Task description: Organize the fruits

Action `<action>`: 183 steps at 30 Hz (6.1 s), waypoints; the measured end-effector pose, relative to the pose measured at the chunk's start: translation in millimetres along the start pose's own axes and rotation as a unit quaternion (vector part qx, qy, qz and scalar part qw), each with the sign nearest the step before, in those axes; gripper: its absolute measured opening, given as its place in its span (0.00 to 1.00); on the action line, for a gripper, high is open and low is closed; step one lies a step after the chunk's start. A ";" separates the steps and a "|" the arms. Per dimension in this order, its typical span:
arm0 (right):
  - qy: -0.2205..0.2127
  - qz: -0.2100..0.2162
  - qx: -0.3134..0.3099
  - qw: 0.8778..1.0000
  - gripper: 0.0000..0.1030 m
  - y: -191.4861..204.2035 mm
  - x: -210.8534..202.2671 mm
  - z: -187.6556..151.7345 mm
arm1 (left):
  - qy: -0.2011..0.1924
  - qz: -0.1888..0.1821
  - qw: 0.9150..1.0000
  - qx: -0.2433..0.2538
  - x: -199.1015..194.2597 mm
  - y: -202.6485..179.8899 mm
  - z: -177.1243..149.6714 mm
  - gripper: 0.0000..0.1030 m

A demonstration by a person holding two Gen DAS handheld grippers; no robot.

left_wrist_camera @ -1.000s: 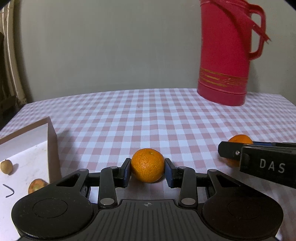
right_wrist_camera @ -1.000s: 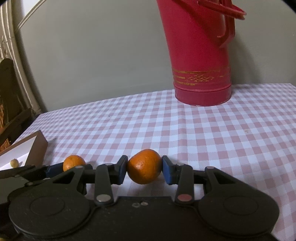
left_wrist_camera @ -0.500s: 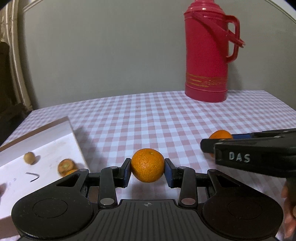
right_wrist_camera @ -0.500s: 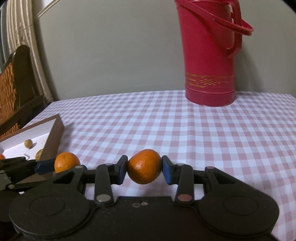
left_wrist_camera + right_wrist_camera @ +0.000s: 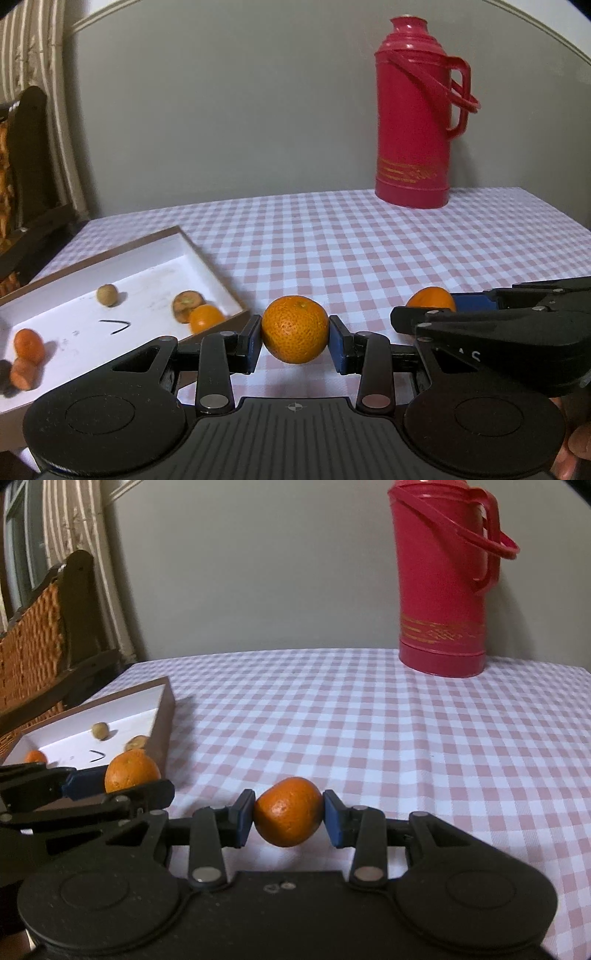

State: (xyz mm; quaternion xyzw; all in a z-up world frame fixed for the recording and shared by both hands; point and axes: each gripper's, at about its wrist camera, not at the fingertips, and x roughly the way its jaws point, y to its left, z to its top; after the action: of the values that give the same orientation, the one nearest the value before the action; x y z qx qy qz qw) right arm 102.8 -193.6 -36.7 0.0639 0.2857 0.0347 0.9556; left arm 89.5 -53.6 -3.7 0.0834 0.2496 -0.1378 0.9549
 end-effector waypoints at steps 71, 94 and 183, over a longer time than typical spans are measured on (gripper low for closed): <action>-0.055 0.139 -0.052 0.987 0.30 153.9 52.4 37.1 | -0.022 0.207 0.963 -0.173 -25.6 214.1 -34.7 0.37; -0.041 0.127 -0.041 0.990 0.30 154.2 98.2 62.0 | 0.005 0.220 0.956 -0.196 5.7 242.7 -28.3 0.37; -0.098 0.023 -0.019 0.995 0.94 85.0 -188.6 -8.4 | -0.037 0.178 0.973 -0.145 -231.4 83.5 -31.6 1.00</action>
State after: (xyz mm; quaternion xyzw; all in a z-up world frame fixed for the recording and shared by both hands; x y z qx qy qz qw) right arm -61.7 -128.0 70.6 0.0557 0.1881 0.0560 0.9790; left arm -93.1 84.1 92.2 -0.0180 0.2123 0.0692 0.9746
